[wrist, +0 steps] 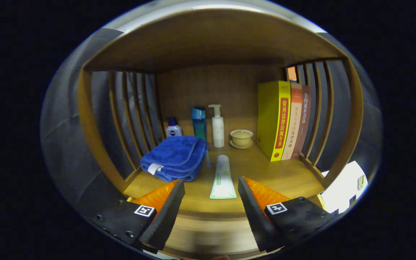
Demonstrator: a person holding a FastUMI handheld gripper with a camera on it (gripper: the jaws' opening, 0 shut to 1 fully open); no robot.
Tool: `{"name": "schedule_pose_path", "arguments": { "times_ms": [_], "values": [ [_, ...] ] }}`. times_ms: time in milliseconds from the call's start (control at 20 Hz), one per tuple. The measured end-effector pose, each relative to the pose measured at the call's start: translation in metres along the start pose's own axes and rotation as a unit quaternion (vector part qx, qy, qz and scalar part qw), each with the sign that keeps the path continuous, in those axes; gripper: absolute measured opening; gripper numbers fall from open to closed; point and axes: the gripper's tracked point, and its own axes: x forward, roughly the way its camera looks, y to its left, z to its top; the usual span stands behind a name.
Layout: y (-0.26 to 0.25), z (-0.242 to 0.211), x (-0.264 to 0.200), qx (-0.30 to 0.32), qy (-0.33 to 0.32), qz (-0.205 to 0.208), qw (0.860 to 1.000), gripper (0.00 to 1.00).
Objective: Pull open the drawer, take out the items inside it, and place them on the countertop above the cabinet.
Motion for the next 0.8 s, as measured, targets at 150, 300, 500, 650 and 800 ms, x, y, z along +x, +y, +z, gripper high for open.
{"name": "schedule_pose_path", "arguments": {
  "times_ms": [150, 300, 500, 650, 800],
  "values": [
    [0.007, -0.001, -0.038, -0.009, -0.039, 0.011, 0.999, 0.97],
    [0.006, -0.009, -0.069, -0.008, -0.065, 0.013, 0.998, 0.97],
    [-0.005, -0.033, -0.105, -0.008, -0.11, -0.008, 0.994, 0.97],
    [-0.012, -0.057, -0.128, -0.013, -0.129, -0.027, 0.991, 0.97],
    [-0.013, -0.075, -0.146, -0.009, -0.149, -0.037, 0.988, 0.97]
  ]
}}
